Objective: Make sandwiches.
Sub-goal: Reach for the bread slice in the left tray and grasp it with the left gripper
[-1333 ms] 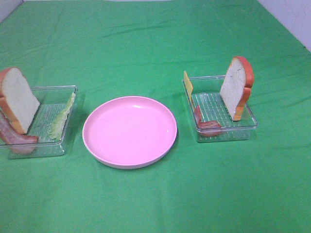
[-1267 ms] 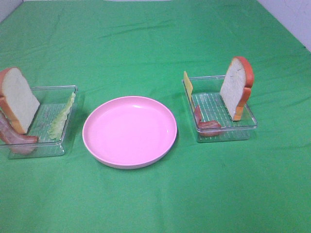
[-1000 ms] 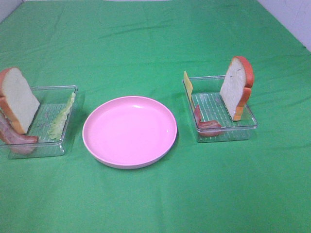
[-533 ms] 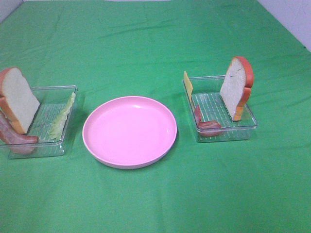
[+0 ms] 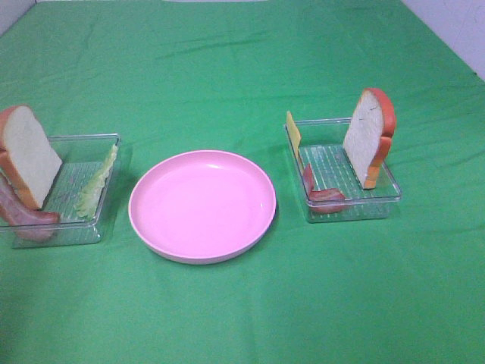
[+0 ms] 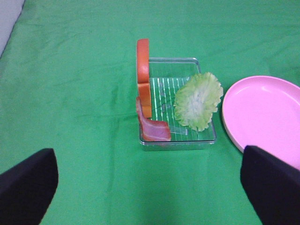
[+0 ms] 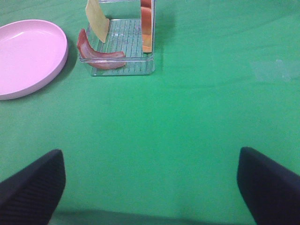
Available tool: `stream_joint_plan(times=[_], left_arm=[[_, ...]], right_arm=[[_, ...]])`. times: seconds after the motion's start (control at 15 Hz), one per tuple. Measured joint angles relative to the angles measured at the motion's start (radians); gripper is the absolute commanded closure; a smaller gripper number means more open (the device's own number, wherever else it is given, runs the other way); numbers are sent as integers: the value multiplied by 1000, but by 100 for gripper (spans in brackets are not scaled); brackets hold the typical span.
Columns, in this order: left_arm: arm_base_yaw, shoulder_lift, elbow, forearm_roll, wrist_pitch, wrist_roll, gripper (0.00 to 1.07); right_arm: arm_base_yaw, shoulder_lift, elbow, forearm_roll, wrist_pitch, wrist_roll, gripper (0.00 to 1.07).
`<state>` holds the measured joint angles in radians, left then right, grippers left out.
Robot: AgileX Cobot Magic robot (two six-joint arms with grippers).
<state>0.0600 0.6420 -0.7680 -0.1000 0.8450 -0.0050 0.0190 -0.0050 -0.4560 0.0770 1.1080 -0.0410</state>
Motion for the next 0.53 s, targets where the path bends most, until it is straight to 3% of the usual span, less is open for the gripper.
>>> stream_joint_plan(times=[0.53], left_arm=[[0, 653, -405, 87, 91, -3, 7]], right_arm=[[0, 0, 0, 0, 0, 0, 12]])
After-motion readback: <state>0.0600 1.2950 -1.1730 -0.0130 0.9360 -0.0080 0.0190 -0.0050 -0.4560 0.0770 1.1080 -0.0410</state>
